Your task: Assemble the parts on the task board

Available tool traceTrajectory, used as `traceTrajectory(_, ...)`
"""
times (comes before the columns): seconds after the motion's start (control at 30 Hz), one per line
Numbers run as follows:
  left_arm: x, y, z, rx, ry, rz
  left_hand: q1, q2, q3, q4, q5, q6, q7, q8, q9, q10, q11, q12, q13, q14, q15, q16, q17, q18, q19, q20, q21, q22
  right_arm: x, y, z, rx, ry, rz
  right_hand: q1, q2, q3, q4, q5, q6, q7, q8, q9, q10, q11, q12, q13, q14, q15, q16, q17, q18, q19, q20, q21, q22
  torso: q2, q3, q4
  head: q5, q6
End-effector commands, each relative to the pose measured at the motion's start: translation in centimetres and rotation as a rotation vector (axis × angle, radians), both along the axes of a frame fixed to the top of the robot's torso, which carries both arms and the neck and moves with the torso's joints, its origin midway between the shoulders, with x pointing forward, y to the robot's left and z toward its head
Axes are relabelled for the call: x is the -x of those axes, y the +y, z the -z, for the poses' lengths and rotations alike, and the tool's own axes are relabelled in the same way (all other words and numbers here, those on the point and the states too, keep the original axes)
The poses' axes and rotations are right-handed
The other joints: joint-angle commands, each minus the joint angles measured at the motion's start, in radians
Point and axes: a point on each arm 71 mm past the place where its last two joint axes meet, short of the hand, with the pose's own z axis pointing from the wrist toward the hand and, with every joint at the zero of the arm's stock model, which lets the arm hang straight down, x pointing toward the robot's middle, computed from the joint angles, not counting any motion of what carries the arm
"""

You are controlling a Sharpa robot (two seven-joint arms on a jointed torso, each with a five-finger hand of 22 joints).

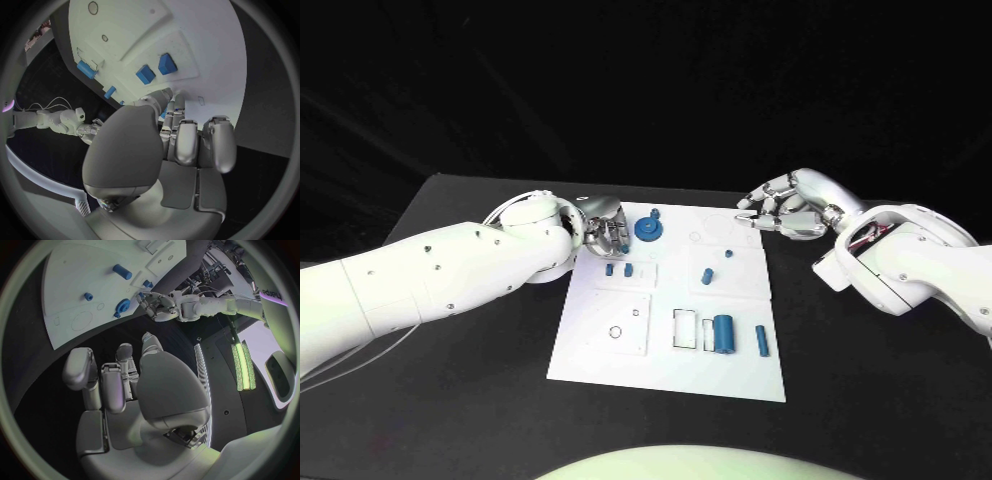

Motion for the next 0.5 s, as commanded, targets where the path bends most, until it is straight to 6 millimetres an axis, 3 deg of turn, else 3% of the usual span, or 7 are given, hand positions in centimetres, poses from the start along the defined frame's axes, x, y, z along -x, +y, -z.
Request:
traceTrajectory(0.03,0.1,0.2,0.0,0.002,0.006,-0.001,-0.002,-0.005,0.008,-0.001,0.004,-0.011,0.000,-0.004,-0.005,0.008,0.002,-0.007,0.002,0.008,0.005,-0.004,0.000,-0.008,0.000,0.006,0.000,0.112,0.0,0.0,0.2,0.038,0.014,-0.007,0.047,0.008,0.021,-0.008,-0.040,-0.004,0.001,0.007,-0.002,-0.030,-0.002,-0.114,-0.094,0.023,-0.008,-0.026,-0.031,0.021,-0.009,-0.002,-0.027,-0.016,0.000,-0.0005,-0.0002,-0.002,0.001)
traceTrajectory(0.23,0.5,1.1,-0.4,0.032,-0.006,-0.010,-0.009,-0.023,0.016,-0.005,0.004,-0.071,-0.013,-0.004,-0.033,0.014,-0.013,-0.013,0.005,0.007,-0.006,-0.004,-0.005,-0.008,0.001,-0.001,0.000,0.113,-0.2,-0.1,0.6,0.149,0.012,-0.016,0.157,-0.006,0.078,-0.018,-0.104,0.018,0.008,-0.008,-0.014,0.003,0.005,-0.381,-0.313,0.029,-0.004,-0.040,-0.043,0.019,0.007,-0.002,-0.028,-0.010,-0.002,-0.0005,0.0007,-0.007,0.004)
traceTrajectory(0.3,0.7,1.4,-0.6,0.047,-0.011,-0.013,-0.009,-0.023,0.016,-0.005,0.004,-0.073,-0.013,-0.004,-0.034,0.015,-0.013,-0.013,0.006,0.007,-0.006,-0.004,-0.005,-0.008,0.001,-0.001,0.000,0.113,-0.3,-0.1,0.7,0.192,0.004,-0.016,0.185,-0.024,0.102,-0.014,-0.113,0.033,0.008,-0.022,-0.022,0.043,0.004,-0.465,-0.389,0.032,-0.001,-0.037,-0.035,0.016,0.019,0.000,-0.016,0.002,-0.002,-0.0004,0.0004,-0.008,0.005)
traceTrajectory(0.5,1.1,2.4,-1.7,0.135,-0.040,-0.023,-0.005,-0.021,0.024,-0.009,0.005,-0.062,-0.011,0.003,-0.036,0.012,-0.012,-0.016,0.007,0.007,-0.007,-0.004,-0.006,-0.006,-0.002,-0.003,-0.004,0.109,-0.5,0.0,0.9,0.349,-0.051,-0.010,0.219,-0.044,0.156,-0.003,-0.124,0.072,0.006,-0.047,-0.035,0.105,0.005,-0.579,-0.488,0.046,-0.002,-0.003,0.014,0.003,0.055,0.000,0.043,0.050,-0.003,-0.0009,0.0007,-0.020,0.014)
